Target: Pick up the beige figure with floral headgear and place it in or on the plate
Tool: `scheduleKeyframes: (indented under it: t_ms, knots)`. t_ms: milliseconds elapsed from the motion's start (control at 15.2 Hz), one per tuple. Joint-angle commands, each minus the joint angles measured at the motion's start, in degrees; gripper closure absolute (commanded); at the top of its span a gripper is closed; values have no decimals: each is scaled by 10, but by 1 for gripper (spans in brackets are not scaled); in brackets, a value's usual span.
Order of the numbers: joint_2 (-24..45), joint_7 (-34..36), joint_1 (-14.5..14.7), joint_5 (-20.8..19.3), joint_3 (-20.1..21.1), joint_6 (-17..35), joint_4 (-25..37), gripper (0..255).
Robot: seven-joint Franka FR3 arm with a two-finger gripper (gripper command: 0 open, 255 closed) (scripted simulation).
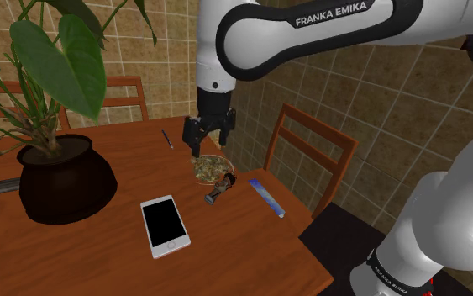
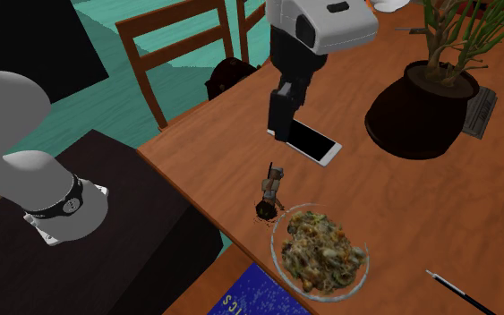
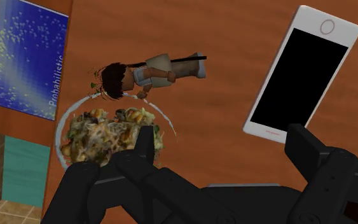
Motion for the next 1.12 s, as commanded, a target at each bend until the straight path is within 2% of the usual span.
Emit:
scheduleKeyframes:
  t_ms: [0,528,1056]
  knots:
    - [49,29,8,-20,14,2,37,0]
    - [71,37,11,-29,16,58,0,0]
    - [71,37,11,-29,16,58,0,0]
